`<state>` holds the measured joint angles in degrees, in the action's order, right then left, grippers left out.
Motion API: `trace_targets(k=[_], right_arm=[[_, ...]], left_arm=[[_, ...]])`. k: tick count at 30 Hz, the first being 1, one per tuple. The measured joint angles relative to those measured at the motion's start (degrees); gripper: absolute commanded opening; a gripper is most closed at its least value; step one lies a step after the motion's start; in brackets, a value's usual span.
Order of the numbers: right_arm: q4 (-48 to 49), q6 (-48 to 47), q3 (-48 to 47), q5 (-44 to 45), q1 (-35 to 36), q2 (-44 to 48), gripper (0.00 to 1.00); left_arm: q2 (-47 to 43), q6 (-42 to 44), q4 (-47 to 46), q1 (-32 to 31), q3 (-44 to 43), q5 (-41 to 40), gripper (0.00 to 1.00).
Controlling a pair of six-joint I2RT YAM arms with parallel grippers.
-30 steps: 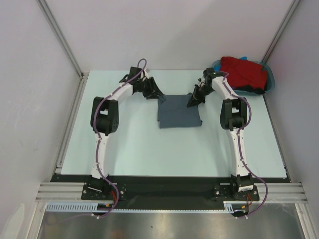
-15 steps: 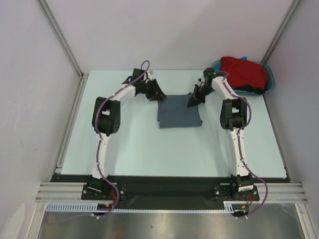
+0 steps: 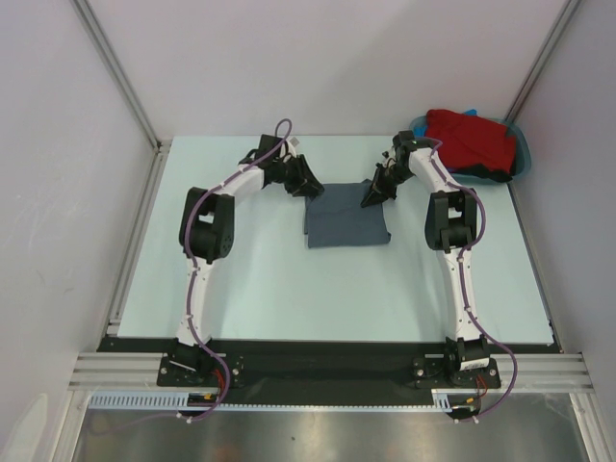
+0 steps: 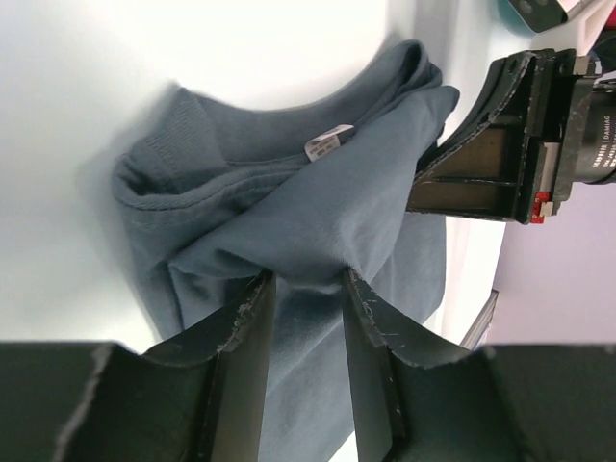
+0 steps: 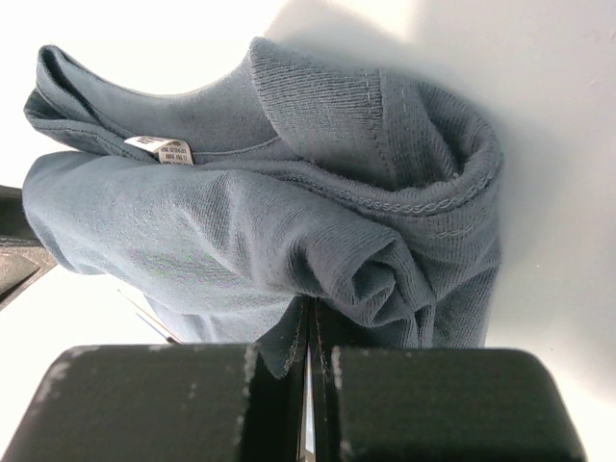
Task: Fold and stack the t-shirts
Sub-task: Fold the tshirt
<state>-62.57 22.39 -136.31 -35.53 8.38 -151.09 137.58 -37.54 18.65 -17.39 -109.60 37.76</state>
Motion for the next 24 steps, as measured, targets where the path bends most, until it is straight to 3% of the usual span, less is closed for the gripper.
trace_targets(k=[6, 11, 12, 14, 15, 24], right_arm=[[0.0, 0.0, 0.0, 0.0, 0.0, 0.0, 0.00], [0.0, 0.0, 0.0, 0.0, 0.0, 0.0, 0.00], [0.0, 0.0, 0.0, 0.0, 0.0, 0.0, 0.00], [-0.1, 0.0, 0.0, 0.0, 0.0, 0.0, 0.00], [-0.1, 0.0, 0.0, 0.0, 0.0, 0.0, 0.00], [-0.2, 0.0, 0.0, -0.1, -0.1, 0.0, 0.00]], left_arm=[[0.0, -0.8, -0.6, -0.8, 0.0, 0.4, 0.38], [0.0, -1.6, -1.2, -1.5, 0.0, 0.6, 0.32], [0.0, -1.6, -1.4, -1.6, 0.0, 0.6, 0.28], [0.0, -1.7, -1.5, -1.7, 0.0, 0.8, 0.05], [0.0, -2.1, -1.5, -1.7, 0.0, 0.9, 0.00], [0.0, 0.1, 1.6, -1.7, -1.1, -0.2, 0.00]])
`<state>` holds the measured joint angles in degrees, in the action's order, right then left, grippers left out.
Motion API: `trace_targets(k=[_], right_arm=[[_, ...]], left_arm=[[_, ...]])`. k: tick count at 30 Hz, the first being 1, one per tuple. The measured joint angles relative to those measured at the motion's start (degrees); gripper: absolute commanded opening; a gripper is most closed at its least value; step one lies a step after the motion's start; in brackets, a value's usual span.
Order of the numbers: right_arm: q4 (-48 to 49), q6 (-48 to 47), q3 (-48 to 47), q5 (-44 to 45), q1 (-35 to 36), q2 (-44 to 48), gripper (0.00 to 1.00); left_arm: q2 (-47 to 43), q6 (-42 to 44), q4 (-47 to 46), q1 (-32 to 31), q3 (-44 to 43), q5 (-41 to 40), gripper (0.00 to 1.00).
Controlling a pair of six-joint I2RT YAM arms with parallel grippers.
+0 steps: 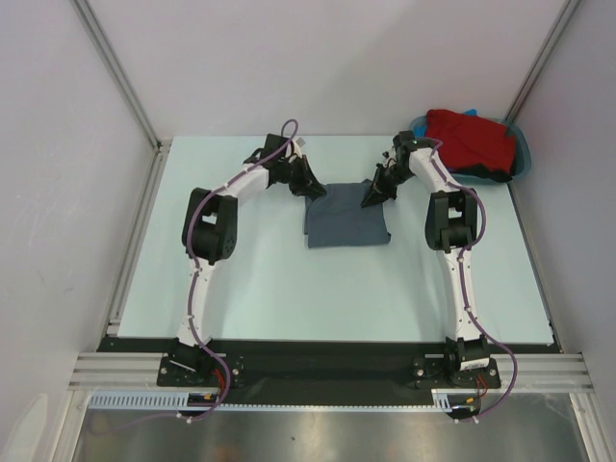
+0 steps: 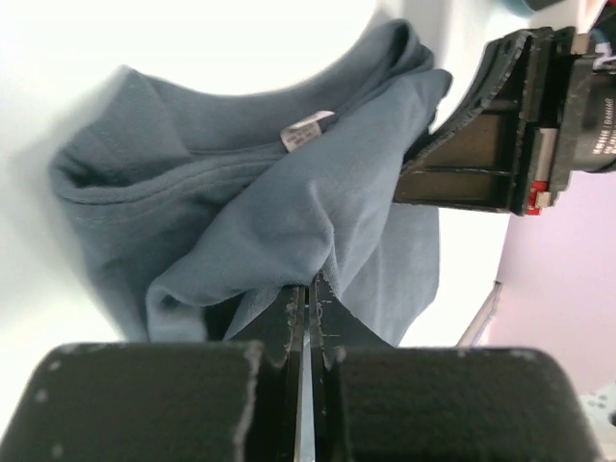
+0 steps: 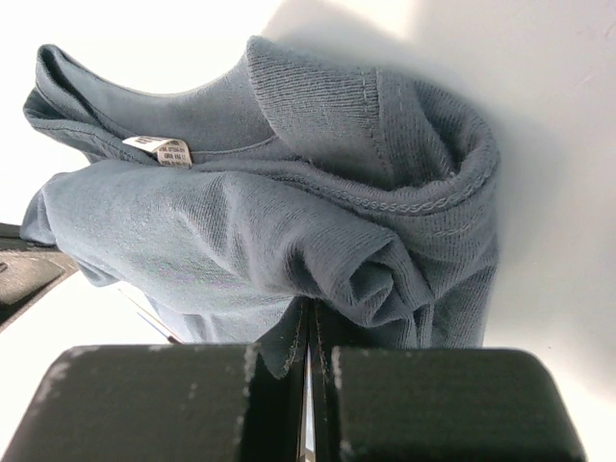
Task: Fold and stack the t-shirts
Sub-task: Fold the tshirt
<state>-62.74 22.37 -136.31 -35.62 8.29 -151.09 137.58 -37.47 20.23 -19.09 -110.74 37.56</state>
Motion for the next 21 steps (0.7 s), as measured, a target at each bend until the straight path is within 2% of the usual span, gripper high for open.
trace_targets(k=[10, 18, 20, 21], right_arm=[[0.0, 0.0, 0.0, -0.1, 0.0, 0.0, 0.00], [-0.2, 0.0, 0.0, -0.5, 0.0, 0.0, 0.00], [-0.2, 0.0, 0.0, -0.5, 0.0, 0.0, 0.00], [-0.2, 0.0, 0.0, -0.5, 0.0, -0.1, 0.00]], left_arm=[[0.0, 6.6, 9.7, 2.2, -8.0, -5.0, 0.00], [0.1, 8.1, 14.0, 4.6, -9.0, -4.8, 0.00], [0.1, 8.2, 14.5, 5.2, -9.1, -4.5, 0.07], [0.2, 8.2, 14.7, 5.4, -9.2, -4.4, 0.16]])
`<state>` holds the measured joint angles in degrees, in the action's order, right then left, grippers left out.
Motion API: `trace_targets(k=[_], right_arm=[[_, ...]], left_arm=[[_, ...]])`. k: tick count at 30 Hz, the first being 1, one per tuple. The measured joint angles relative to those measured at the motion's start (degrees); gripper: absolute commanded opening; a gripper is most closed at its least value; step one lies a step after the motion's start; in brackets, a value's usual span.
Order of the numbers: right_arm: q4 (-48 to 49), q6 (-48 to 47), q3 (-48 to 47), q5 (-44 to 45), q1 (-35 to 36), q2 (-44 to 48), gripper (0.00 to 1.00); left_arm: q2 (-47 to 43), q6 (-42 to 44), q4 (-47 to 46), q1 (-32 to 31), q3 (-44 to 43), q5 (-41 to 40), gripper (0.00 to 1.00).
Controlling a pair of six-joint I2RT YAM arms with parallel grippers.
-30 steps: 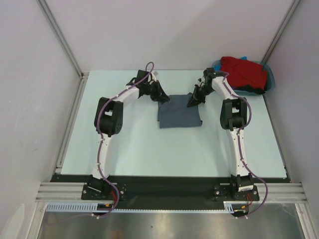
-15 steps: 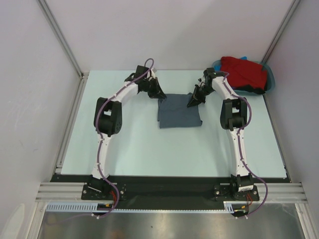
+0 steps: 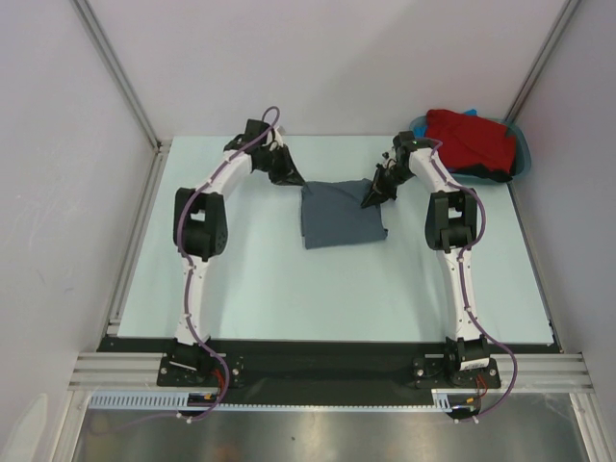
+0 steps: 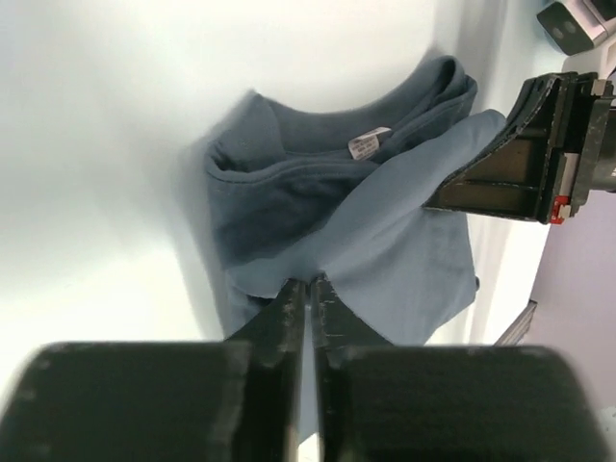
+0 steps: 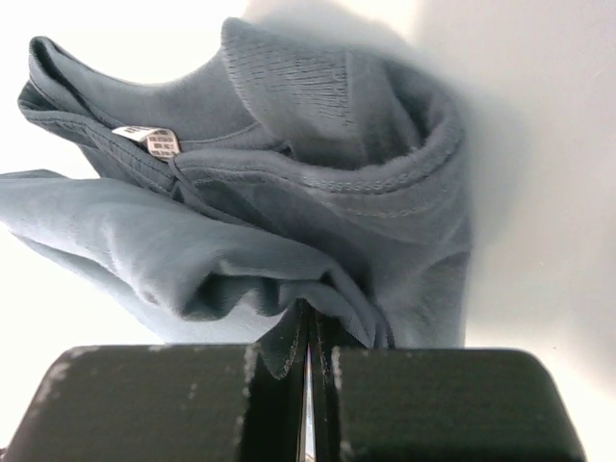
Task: Fold and stack the t-shirts
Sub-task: Fold the tshirt
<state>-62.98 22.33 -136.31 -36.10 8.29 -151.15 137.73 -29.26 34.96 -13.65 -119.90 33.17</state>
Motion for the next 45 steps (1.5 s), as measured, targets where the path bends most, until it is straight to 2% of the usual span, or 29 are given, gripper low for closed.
trace_targets(k=[1, 2, 12, 15, 18, 21, 25, 26, 28, 32, 45], right_arm=[[0.0, 0.0, 0.0, 0.0, 0.0, 0.0, 0.00], [-0.3, -0.1, 0.0, 0.1, 0.0, 0.0, 0.00], [-0.7, -0.2, 0.0, 0.7, -0.1, -0.1, 0.00], [-1.3, -0.2, -0.1, 2.3, -0.1, 0.2, 0.15], [-2.0, -0.6, -0.3, 5.8, 0.0, 1.4, 0.25], [-2.8, -1.6, -1.0, 11.8, -0.3, 2.4, 0.31], [-3.5, -3.3, -1.7, 17.7, -0.9, 2.6, 0.32], [-3.8, -3.8, -1.9, 19.3, -0.9, 2.6, 0.31], [-4.2, -4.2, -2.3, 21.8, -0.6, 2.6, 0.24], [-5.0, -4.8, -3.9, 24.9, -0.6, 2.6, 0.00], [-4.7, -4.4, -4.9, 23.7, -1.3, 0.9, 0.00]], left_arm=[[0.2, 0.2, 0.4, 0.3, -0.3, 0.0, 0.48], [0.3, 0.8, 0.3, 0.6, -0.7, -0.5, 0.99], [0.4, 0.8, -0.8, 5.2, -1.6, -1.3, 1.00], [0.4, 0.8, -2.5, 4.8, -0.5, -0.7, 1.00], [0.4, 0.8, -2.7, 3.8, 1.4, -0.1, 1.00], [0.4, 0.8, -2.8, 2.1, 3.5, 0.2, 1.00], [0.4, 0.6, -2.5, -0.4, 5.2, 0.0, 1.00], [0.4, 0.3, -2.4, -1.0, 5.4, 0.0, 1.00], [0.4, 0.1, -2.3, -1.8, 5.4, -0.2, 1.00], [0.4, -0.9, -2.3, -2.6, 5.4, -1.1, 1.00], [2.0, -7.9, -6.9, -1.9, 4.7, 0.3, 1.00]])
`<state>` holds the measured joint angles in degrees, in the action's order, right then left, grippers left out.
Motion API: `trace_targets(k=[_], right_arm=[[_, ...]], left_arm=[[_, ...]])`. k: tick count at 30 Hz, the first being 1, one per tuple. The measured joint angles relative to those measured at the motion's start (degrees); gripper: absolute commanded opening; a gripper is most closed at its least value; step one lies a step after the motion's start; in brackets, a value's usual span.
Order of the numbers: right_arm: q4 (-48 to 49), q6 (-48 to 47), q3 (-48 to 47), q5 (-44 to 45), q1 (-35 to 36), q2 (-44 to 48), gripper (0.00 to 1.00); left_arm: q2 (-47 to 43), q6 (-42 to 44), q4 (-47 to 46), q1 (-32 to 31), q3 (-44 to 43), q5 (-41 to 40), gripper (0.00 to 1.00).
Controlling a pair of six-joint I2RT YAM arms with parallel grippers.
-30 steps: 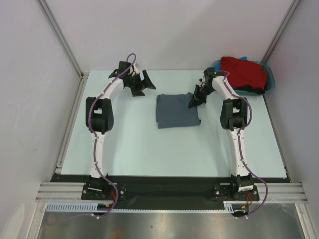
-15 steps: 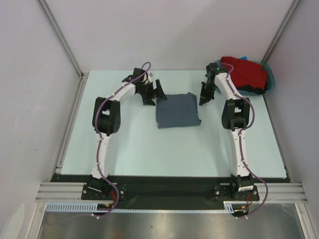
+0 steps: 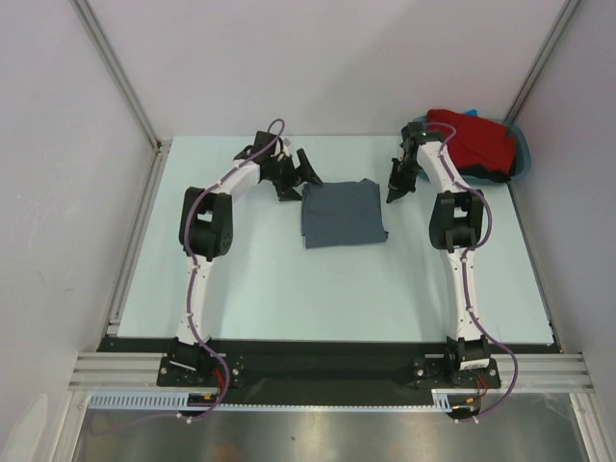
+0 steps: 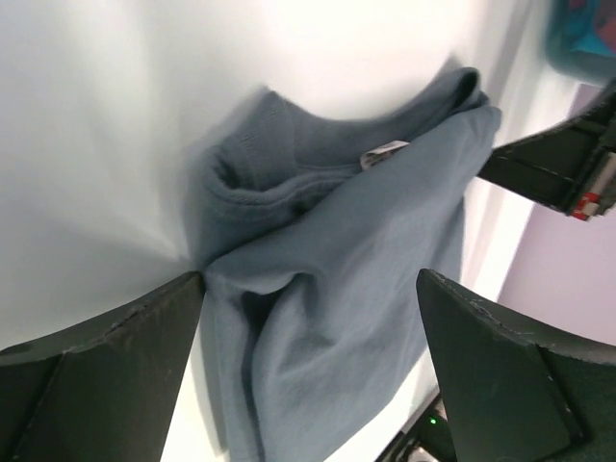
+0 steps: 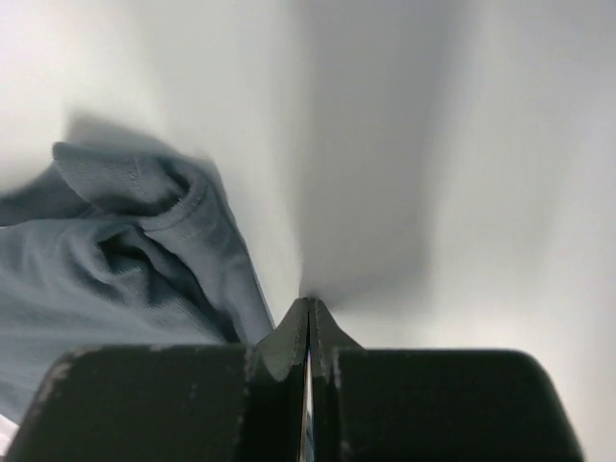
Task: Fold and stack the t-shirts
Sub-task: Fold the tshirt
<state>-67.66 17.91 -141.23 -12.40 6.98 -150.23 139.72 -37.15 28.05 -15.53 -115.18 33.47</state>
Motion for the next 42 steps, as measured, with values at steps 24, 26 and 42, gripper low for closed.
trace_targets(k=[24, 26, 42], right_arm=[[6.9, 0.2, 3.6, -6.7, 1.8, 0.8, 0.00], [6.6, 0.2, 3.7, -5.0, 2.4, 1.2, 0.00], [-1.3, -1.3, 4.7, 12.0, 6.4, 13.1, 0.08]], left_arm=[[2.3, -11.5, -14.0, -3.2, 3.1, 8.0, 1.00], [1.3, -11.8, -15.9, -3.1, 5.4, 8.4, 1.00], [-2.7, -11.9, -19.5, -3.1, 13.2, 9.2, 1.00]])
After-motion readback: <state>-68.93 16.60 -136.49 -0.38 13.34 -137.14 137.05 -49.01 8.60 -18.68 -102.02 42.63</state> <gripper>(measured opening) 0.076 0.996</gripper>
